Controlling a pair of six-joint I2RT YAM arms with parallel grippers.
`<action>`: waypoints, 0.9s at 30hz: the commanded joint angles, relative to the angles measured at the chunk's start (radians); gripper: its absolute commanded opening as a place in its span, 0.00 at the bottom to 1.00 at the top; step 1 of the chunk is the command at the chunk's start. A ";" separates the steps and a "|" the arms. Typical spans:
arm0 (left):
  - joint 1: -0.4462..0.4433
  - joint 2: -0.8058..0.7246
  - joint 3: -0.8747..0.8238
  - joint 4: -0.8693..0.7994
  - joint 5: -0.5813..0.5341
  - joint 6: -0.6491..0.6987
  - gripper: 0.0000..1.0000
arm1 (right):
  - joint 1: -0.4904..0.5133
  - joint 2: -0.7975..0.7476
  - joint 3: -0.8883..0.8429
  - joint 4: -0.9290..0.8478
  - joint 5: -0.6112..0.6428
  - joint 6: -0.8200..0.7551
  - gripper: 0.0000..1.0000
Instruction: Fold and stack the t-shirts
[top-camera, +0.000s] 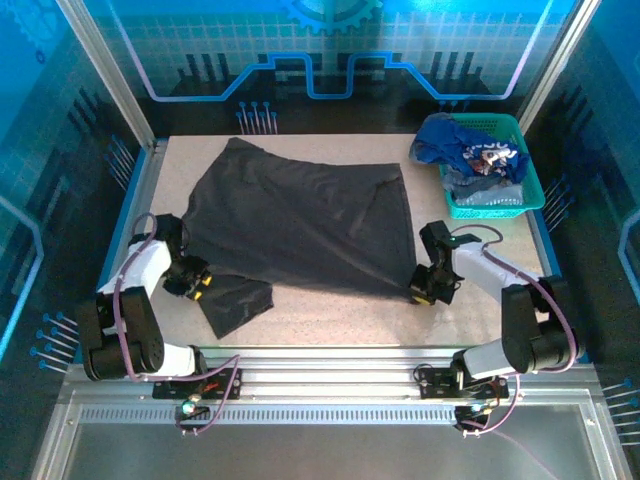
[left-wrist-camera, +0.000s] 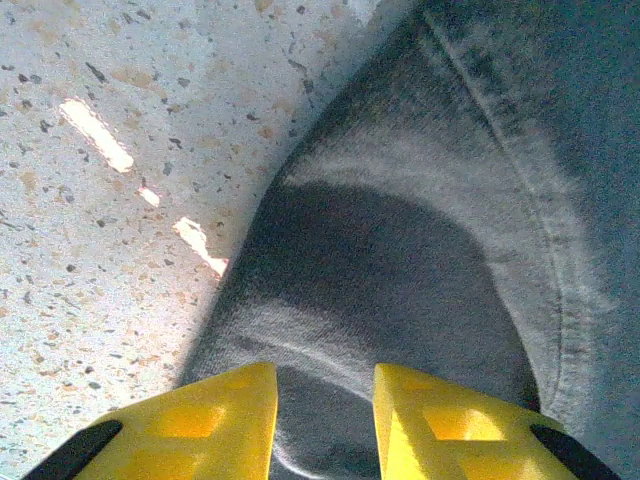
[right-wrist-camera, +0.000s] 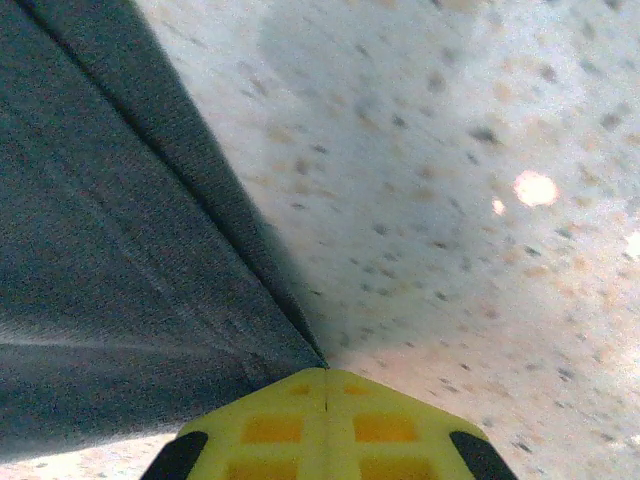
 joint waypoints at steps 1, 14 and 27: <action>-0.012 -0.041 0.000 -0.046 -0.013 -0.012 0.33 | -0.006 -0.038 0.033 -0.131 0.085 0.040 0.33; -0.016 -0.022 0.055 -0.058 -0.045 0.024 0.46 | 0.016 -0.188 -0.101 0.130 -0.206 0.597 0.46; -0.016 0.043 0.072 -0.095 -0.044 0.054 0.62 | -0.021 0.013 -0.073 0.172 -0.138 0.545 0.25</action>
